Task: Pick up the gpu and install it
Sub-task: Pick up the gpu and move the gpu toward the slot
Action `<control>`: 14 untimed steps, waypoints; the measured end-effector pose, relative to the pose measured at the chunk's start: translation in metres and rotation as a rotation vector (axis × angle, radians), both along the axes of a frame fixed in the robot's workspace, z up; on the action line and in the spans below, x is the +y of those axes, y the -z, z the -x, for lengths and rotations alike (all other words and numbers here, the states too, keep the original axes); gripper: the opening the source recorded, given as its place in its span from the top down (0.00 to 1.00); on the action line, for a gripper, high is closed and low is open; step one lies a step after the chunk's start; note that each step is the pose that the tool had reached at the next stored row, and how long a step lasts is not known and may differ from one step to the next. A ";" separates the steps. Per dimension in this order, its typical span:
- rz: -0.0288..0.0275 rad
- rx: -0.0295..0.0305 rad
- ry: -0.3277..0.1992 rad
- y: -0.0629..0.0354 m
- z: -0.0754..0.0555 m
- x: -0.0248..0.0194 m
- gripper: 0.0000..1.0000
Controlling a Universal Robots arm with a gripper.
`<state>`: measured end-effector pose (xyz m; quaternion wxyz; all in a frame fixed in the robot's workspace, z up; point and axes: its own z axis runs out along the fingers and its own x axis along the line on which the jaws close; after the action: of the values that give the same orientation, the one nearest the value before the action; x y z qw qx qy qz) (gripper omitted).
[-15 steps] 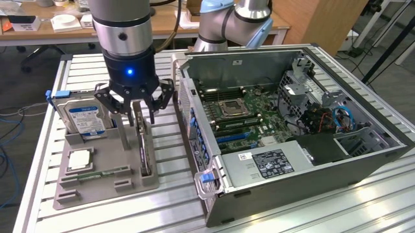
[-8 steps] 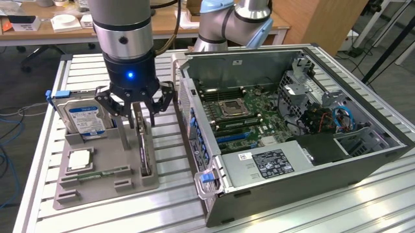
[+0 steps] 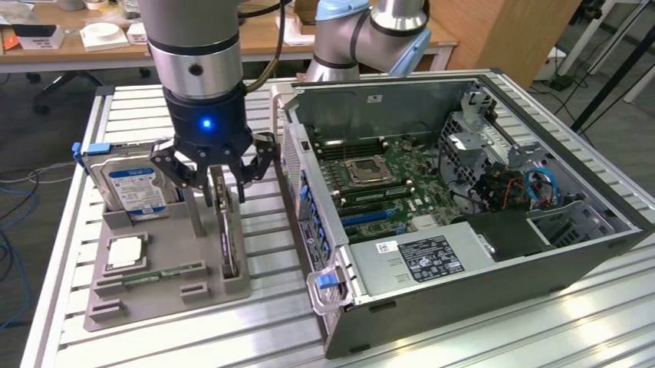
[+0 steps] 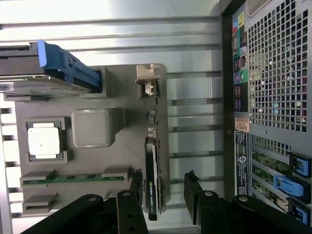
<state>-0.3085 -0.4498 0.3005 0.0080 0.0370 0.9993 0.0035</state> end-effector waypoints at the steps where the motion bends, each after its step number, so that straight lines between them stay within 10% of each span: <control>1: 0.0001 0.0002 0.000 0.0004 0.000 -0.0003 0.53; 14: 0.0000 0.0000 0.000 0.0104 0.000 -0.0037 0.53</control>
<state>-0.3085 -0.4535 0.2901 0.0080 0.0370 0.9993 0.0035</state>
